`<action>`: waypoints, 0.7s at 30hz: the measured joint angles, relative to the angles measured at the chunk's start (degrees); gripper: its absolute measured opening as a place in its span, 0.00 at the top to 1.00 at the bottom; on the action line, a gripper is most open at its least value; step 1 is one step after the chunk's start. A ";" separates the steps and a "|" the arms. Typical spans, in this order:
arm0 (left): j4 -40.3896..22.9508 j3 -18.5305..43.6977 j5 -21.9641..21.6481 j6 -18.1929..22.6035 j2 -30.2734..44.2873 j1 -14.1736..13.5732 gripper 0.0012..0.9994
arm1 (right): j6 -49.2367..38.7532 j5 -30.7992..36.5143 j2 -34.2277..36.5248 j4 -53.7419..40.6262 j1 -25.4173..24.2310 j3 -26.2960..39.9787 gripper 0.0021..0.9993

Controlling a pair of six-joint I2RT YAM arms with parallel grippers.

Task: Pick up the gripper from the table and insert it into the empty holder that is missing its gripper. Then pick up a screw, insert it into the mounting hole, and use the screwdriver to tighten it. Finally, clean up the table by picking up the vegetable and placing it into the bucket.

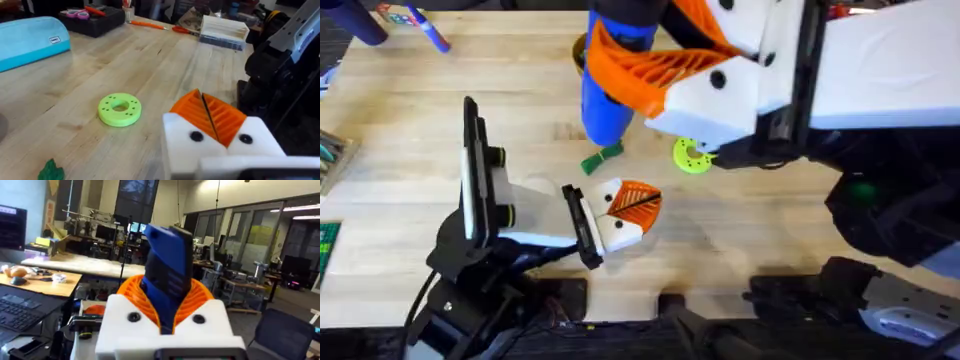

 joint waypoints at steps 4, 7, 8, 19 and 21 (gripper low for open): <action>0.00 0.00 0.00 0.00 0.01 0.00 0.99 | 0.02 2.45 0.55 -3.83 0.00 0.00 0.92; 0.00 0.00 0.00 0.00 0.01 0.00 0.99 | -0.85 6.40 0.89 -9.35 0.00 0.02 0.92; 0.00 0.00 -0.01 0.00 0.01 0.00 0.99 | -1.81 8.39 0.91 -12.22 0.00 0.06 0.92; 0.00 0.00 -0.02 -0.02 0.01 0.00 0.99 | -14.08 22.89 2.63 -23.68 -0.07 -0.07 0.92; 0.00 0.00 -0.02 0.00 0.01 0.00 0.99 | -16.76 24.56 2.62 -23.92 -0.08 -0.07 0.92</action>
